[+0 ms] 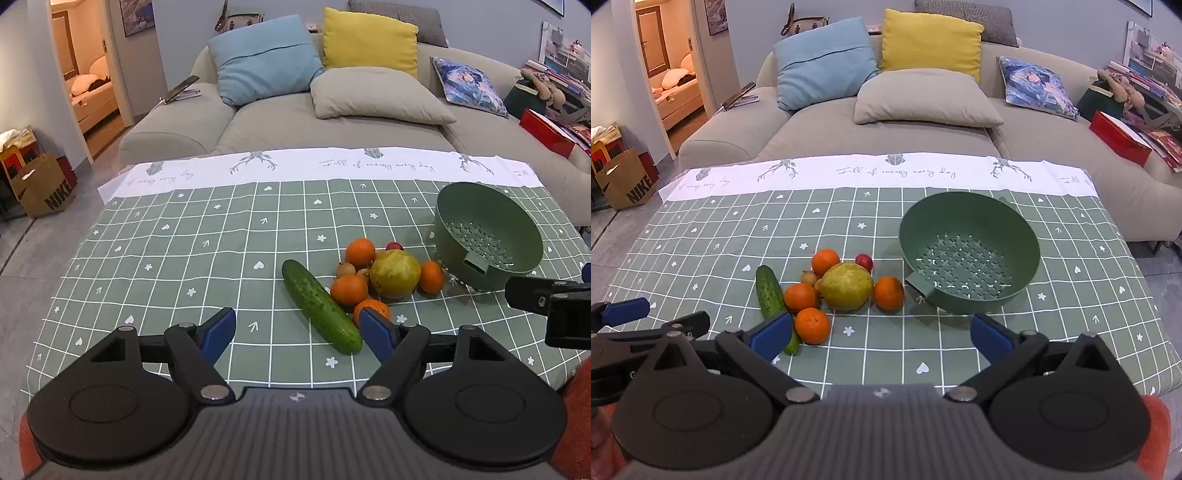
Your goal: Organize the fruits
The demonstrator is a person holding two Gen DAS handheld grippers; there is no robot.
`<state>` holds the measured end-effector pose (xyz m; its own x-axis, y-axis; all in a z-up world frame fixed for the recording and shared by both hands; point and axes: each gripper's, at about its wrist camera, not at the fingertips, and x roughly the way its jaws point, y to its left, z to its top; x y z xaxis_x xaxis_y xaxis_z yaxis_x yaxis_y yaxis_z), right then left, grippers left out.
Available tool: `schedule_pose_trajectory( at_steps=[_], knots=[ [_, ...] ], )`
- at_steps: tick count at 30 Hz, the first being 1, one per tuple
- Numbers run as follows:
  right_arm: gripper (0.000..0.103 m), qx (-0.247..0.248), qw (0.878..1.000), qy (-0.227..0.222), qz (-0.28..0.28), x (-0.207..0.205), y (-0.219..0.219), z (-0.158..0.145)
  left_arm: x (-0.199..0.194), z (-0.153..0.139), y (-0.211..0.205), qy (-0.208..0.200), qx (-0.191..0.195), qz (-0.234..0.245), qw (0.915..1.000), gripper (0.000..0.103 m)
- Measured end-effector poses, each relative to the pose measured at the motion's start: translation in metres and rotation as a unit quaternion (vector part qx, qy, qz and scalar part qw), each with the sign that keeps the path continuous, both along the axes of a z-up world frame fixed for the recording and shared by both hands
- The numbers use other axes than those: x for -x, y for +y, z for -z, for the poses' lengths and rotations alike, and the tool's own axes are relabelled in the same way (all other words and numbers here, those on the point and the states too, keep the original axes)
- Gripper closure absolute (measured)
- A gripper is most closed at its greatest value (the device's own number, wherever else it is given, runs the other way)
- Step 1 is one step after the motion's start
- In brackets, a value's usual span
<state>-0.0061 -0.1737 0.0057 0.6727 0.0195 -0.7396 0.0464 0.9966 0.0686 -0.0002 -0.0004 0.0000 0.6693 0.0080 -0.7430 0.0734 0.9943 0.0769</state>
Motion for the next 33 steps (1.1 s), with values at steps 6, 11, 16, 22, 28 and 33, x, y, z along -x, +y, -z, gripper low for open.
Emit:
schedule_pose_trajectory(
  at_steps=[6,11,16,22,28,33],
  knots=[
    [0.004,0.001,1.000,0.003,0.001,-0.0001,-0.0001,0.0003,0.0008,0.0072,-0.0046,0.000,-0.006,-0.001,1.0000,0.014],
    [0.005,0.003,1.000,0.005,0.003,-0.0004,-0.0004,-0.0026,0.0030,0.0066,-0.0043,-0.001,-0.003,0.000,1.0000,0.014],
    [0.005,0.005,1.000,0.006,-0.002,0.0004,0.0015,-0.0005,0.0009,0.0009,-0.0018,-0.002,-0.001,0.001,1.0000,0.014],
    [0.005,0.005,1.000,0.006,0.006,0.0014,0.0003,-0.0011,0.0007,0.0005,-0.0022,-0.001,-0.001,0.003,1.0000,0.014],
    [0.005,0.003,1.000,0.008,0.007,0.0012,-0.0001,0.0008,0.0018,0.0002,-0.0028,-0.001,-0.003,0.002,1.0000,0.014],
    [0.005,0.002,1.000,0.009,0.006,0.0007,0.0003,0.0021,0.0013,-0.0004,-0.0023,0.000,-0.004,0.003,1.0000,0.014]
  ],
)
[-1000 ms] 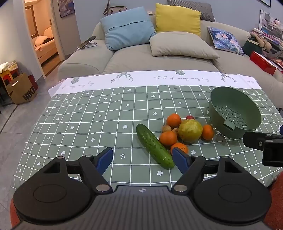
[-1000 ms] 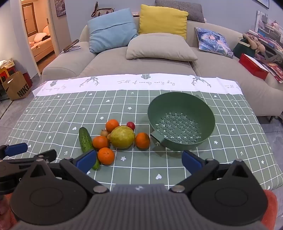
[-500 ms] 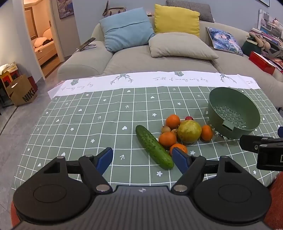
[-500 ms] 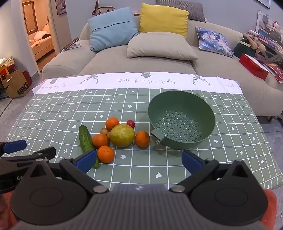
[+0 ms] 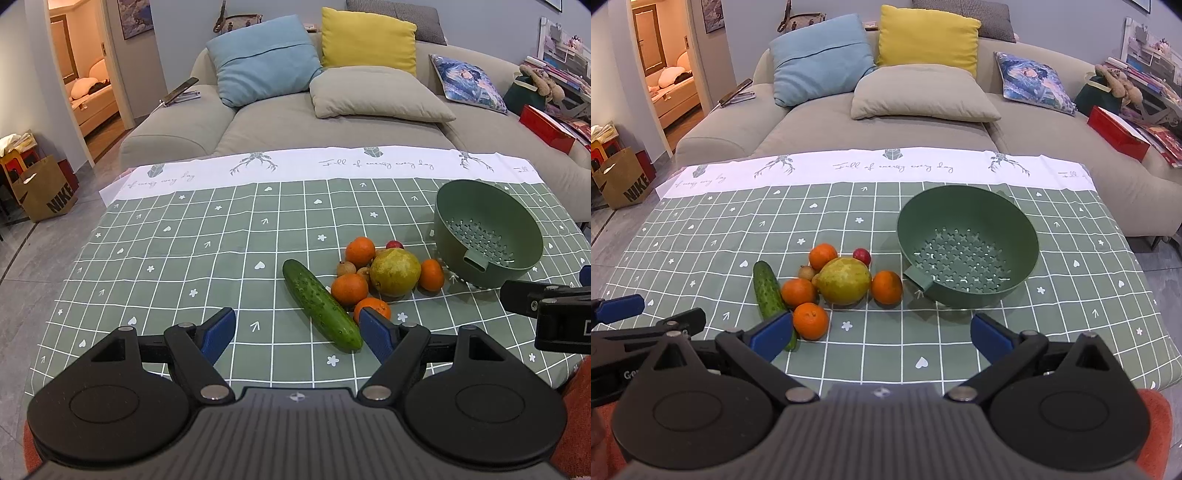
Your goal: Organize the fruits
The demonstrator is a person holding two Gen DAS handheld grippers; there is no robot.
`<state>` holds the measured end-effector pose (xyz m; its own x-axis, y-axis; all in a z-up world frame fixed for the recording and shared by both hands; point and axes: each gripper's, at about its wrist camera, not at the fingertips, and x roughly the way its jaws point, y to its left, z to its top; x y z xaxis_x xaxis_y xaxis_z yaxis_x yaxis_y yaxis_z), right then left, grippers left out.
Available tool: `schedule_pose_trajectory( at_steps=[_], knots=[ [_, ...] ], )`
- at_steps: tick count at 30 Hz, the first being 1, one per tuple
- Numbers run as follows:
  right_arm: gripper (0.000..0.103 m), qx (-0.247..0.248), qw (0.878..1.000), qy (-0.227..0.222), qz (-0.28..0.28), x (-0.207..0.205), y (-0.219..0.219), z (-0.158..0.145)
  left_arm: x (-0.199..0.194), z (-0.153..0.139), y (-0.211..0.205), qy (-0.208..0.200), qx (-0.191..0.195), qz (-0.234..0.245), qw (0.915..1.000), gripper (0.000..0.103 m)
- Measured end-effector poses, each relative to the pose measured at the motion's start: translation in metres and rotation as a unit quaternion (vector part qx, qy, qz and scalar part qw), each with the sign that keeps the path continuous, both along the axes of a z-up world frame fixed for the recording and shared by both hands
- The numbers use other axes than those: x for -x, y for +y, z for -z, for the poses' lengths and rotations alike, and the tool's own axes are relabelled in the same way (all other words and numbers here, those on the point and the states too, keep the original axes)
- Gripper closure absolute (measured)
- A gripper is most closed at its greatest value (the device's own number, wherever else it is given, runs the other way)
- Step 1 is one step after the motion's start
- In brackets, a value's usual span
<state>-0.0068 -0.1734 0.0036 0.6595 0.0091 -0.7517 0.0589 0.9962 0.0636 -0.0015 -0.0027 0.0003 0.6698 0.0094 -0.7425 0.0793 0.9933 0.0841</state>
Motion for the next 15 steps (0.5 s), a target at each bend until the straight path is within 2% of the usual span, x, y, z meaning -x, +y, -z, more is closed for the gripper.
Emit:
schedule_pose_trajectory(
  at_steps=[15],
  knots=[
    [0.005,-0.001,1.000,0.003,-0.002,-0.0013,0.0004,0.0054,0.0003,0.0008,0.0000,-0.001,0.000,0.001,1.0000,0.014]
  ],
)
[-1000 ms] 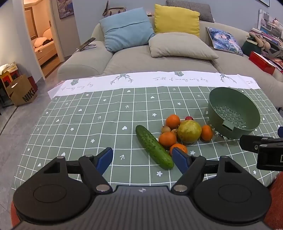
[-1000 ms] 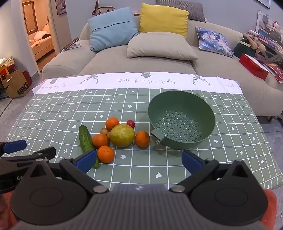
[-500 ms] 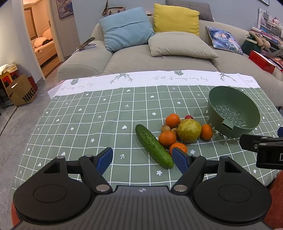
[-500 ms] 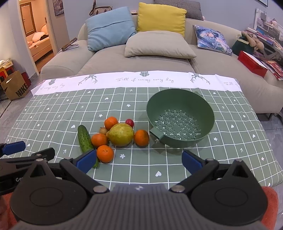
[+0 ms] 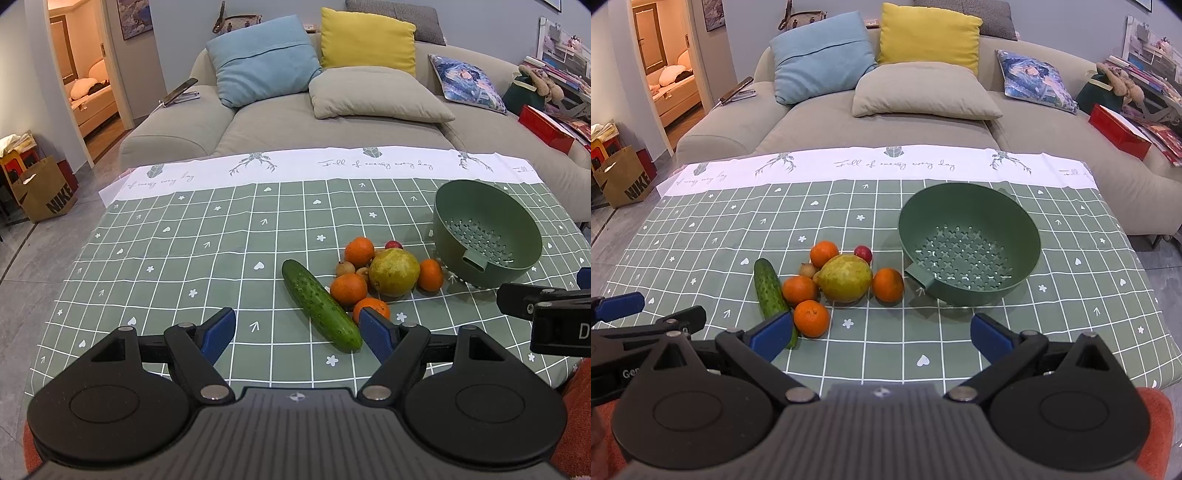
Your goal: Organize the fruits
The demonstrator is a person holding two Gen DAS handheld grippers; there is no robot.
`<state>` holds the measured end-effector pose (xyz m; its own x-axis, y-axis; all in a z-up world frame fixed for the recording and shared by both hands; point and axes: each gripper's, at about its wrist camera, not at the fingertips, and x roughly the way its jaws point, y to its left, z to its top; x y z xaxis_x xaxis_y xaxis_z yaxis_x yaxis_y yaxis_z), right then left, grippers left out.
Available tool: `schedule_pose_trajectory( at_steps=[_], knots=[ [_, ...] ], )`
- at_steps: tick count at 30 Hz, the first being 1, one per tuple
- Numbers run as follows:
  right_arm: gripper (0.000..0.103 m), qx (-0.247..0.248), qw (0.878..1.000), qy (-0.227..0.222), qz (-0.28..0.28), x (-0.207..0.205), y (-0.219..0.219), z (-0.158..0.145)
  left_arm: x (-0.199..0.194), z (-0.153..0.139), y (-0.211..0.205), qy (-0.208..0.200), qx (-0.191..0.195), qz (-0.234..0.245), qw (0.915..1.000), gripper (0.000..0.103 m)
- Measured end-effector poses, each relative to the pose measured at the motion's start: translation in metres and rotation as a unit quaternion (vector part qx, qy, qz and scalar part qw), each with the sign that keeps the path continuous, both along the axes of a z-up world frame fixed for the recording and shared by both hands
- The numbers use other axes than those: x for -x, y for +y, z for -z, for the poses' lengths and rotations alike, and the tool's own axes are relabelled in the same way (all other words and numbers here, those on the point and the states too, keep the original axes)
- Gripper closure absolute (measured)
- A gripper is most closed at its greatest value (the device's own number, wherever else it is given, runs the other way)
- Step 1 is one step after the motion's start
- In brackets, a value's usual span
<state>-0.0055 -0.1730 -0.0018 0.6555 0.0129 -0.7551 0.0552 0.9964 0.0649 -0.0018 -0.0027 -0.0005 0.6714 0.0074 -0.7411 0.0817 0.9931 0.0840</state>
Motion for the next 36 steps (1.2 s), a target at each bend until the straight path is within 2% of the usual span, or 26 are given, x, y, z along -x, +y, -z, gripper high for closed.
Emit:
schedule_pose_trajectory(
  at_steps=[36],
  knots=[
    [0.004,-0.004,1.000,0.014,0.002,-0.0034,-0.0018,0.0040,0.0000,0.0013,-0.0010,0.008,0.002,0.001,1.0000,0.014]
  ],
)
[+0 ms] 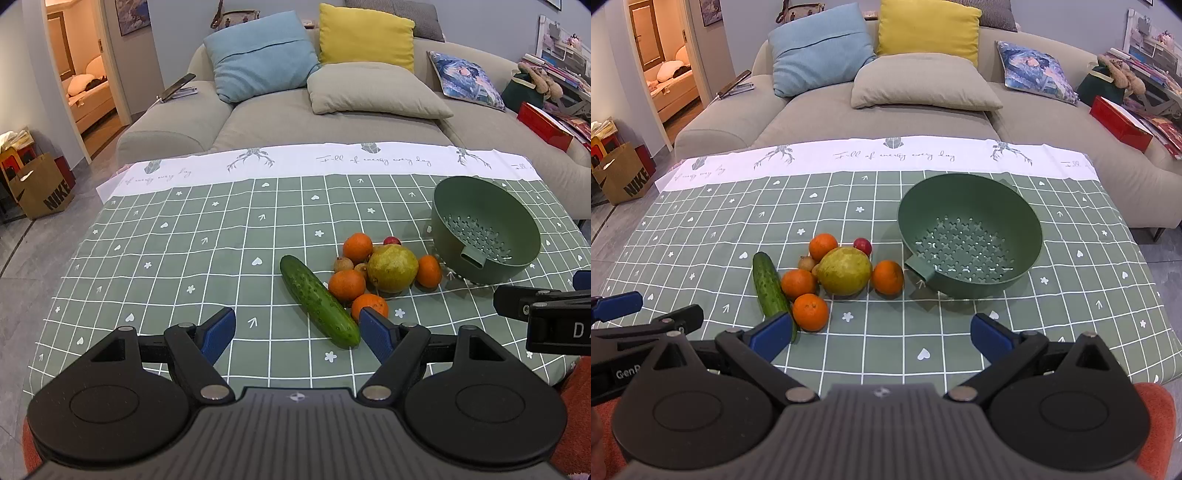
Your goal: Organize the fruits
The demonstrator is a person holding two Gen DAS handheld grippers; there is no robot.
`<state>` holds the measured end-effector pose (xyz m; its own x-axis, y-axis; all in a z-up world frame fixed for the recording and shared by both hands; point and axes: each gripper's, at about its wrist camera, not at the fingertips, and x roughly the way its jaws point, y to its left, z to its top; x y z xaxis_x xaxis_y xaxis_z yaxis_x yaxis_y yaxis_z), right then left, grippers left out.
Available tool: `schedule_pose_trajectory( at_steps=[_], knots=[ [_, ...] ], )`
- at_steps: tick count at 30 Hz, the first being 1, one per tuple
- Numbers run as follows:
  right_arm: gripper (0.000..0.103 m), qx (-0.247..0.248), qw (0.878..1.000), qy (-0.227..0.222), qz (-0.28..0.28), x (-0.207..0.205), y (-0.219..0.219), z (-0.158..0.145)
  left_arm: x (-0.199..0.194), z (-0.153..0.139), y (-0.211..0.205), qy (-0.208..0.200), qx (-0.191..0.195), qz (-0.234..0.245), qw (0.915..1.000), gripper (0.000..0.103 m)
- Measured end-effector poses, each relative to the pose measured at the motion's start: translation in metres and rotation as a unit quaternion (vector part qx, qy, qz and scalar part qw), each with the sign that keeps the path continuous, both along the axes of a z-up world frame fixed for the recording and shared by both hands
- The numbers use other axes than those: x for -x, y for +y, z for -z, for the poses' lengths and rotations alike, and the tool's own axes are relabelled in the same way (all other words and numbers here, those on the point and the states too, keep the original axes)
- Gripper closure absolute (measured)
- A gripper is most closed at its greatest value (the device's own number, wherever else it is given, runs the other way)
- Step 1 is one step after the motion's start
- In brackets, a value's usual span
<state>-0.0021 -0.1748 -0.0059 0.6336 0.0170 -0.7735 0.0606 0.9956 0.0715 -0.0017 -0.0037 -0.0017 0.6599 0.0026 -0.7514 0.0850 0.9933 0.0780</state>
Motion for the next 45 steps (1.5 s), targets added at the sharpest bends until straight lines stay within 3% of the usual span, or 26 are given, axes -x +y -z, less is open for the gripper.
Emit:
schedule_pose_trajectory(
  at_steps=[11,17,20,22,25,27,33,40,45],
  knots=[
    [0.005,-0.004,1.000,0.014,-0.012,-0.007,-0.001,0.012,-0.007,0.007,0.005,0.026,0.020,0.004,0.9994,0.014],
    [0.005,-0.004,0.999,-0.013,-0.047,-0.009,0.000,0.029,-0.019,0.020,0.014,0.056,0.054,0.002,0.9969,0.015],
    [0.005,-0.003,0.996,-0.034,-0.078,-0.010,0.002,0.036,-0.025,0.028,0.014,0.070,0.054,0.009,0.9960,0.023],
    [0.005,0.008,0.994,-0.049,-0.095,-0.011,0.006,0.039,-0.030,0.032,0.013,0.077,0.054,0.019,0.9954,0.036],
    [0.005,0.028,0.990,-0.056,-0.124,-0.019,0.012,0.045,-0.040,0.037,0.013,0.083,0.064,0.020,0.9943,0.041],
    [0.019,0.025,0.989,-0.053,-0.134,-0.027,0.014,0.050,-0.046,0.040,0.016,0.085,0.075,0.013,0.9935,0.044],
    [0.031,0.029,0.985,-0.045,-0.162,-0.057,0.023,0.063,-0.073,0.053,0.023,0.100,0.095,-0.010,0.9904,0.046],
    [0.034,0.065,0.978,-0.030,-0.197,-0.095,0.038,0.084,-0.106,0.074,0.026,0.126,0.107,-0.027,0.9858,0.045],
    [0.037,0.081,0.972,-0.009,-0.222,-0.122,0.040,0.101,-0.127,0.091,0.027,0.167,0.110,-0.027,0.9795,0.045]
  ],
)
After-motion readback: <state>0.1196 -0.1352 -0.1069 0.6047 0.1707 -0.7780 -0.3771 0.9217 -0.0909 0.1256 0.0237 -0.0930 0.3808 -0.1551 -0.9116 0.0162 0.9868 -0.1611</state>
